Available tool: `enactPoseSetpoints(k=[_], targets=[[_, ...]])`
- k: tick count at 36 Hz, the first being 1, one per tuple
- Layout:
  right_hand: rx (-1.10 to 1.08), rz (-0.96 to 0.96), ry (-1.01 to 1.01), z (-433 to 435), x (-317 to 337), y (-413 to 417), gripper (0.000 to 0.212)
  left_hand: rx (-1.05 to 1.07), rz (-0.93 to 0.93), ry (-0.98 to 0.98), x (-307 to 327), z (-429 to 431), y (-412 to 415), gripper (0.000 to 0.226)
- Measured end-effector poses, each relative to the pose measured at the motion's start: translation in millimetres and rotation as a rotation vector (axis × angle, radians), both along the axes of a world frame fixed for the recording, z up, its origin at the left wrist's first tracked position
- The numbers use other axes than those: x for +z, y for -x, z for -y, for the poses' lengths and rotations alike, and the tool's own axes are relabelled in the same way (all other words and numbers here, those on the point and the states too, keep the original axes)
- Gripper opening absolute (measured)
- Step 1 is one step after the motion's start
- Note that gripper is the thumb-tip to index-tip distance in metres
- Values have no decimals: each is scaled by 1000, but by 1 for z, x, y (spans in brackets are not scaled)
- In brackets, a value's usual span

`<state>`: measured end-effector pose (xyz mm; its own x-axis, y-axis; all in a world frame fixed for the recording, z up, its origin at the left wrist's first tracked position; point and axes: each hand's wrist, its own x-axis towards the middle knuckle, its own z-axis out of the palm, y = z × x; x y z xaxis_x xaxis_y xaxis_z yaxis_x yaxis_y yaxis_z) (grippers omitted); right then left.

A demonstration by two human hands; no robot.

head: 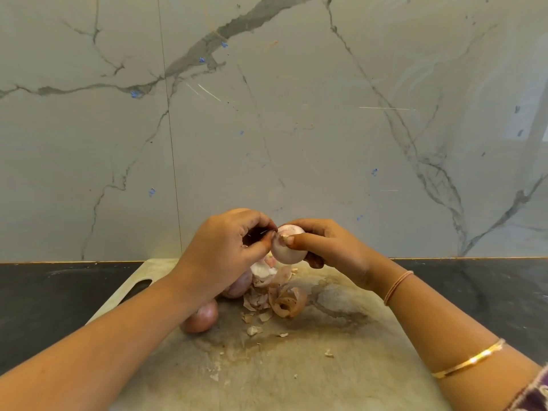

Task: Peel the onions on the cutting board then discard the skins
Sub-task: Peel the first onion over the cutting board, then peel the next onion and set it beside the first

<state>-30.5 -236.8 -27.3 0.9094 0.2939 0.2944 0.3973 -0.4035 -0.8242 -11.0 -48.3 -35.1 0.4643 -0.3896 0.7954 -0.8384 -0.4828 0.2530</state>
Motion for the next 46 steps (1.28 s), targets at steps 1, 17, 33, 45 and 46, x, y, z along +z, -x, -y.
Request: enactPoseSetpoints(k=[1,17,33,45,46], targets=[[2,-8,-5,-1,1,0,13,5,10,-20,0,0,0,29],[39,-152,74,6,9,9,87,60,126,-104,-1,2,-1,28],[-243,-22,63,28,4,-9,30,169,-233,-89,1,-15,-16,22],[-702,-142,129,81,7,-10,23,82,-259,16,2,-19,-13,38],[-721,-173,166,84,7,-9,20,83,-260,12,2,-19,-13,38]])
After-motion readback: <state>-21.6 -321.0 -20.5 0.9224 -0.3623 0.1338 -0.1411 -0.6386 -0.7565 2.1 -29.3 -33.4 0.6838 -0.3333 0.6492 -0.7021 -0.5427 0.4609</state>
